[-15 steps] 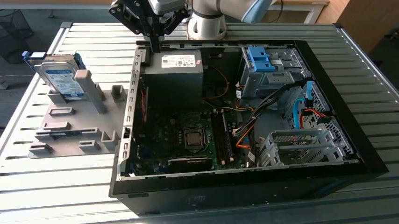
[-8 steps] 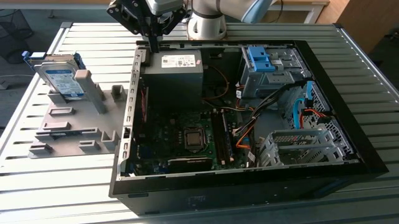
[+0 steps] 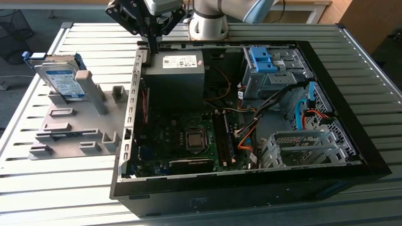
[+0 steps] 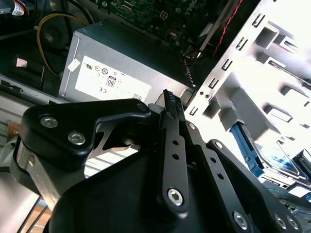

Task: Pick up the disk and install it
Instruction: 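Reach for the disk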

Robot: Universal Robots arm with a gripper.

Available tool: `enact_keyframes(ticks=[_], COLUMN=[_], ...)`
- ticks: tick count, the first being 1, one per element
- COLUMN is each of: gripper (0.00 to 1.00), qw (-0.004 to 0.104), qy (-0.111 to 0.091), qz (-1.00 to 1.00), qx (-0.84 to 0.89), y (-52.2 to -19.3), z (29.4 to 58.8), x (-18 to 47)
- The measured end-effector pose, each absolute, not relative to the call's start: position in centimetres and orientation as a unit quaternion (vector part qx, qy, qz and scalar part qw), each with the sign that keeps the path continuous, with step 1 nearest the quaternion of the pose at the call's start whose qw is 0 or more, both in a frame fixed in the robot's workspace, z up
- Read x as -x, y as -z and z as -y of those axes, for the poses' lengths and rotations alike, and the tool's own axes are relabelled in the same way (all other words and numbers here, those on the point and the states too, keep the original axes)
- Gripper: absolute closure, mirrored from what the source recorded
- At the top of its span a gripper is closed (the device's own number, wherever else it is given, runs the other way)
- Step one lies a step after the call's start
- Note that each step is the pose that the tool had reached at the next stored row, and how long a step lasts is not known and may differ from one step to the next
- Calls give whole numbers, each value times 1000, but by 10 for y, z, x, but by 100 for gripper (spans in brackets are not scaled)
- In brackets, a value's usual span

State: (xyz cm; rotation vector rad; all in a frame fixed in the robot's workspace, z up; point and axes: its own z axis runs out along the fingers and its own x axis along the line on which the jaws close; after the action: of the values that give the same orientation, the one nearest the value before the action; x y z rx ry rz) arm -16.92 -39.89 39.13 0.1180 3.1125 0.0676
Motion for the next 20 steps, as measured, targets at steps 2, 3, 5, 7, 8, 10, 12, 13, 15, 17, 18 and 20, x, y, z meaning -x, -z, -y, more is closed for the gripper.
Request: enact_keyframes(ticks=[2, 3, 5, 7, 8, 10, 12, 13, 15, 17, 18, 20], gripper=[89, 89, 89, 89, 89, 89, 89, 89, 89, 89, 89, 89], qw=[13, 13, 13, 13, 13, 13, 13, 13, 13, 13, 13, 13], qy=[-22, -22, -22, -22, -22, -22, -22, -22, -22, -22, -22, -22], qz=[-999, -999, -999, -999, -999, -999, -999, -999, -999, -999, -999, -999], qx=[-38, -38, -38, -38, -38, -38, -38, -38, -38, -38, -38, -38], y=[-391, -391, -391, -391, -391, -391, -391, -391, -391, -391, -391, -391], z=[399, 399, 399, 399, 399, 399, 399, 399, 399, 399, 399, 399], x=[170, 171, 171, 172, 173, 173, 174, 175, 175, 176, 177, 177])
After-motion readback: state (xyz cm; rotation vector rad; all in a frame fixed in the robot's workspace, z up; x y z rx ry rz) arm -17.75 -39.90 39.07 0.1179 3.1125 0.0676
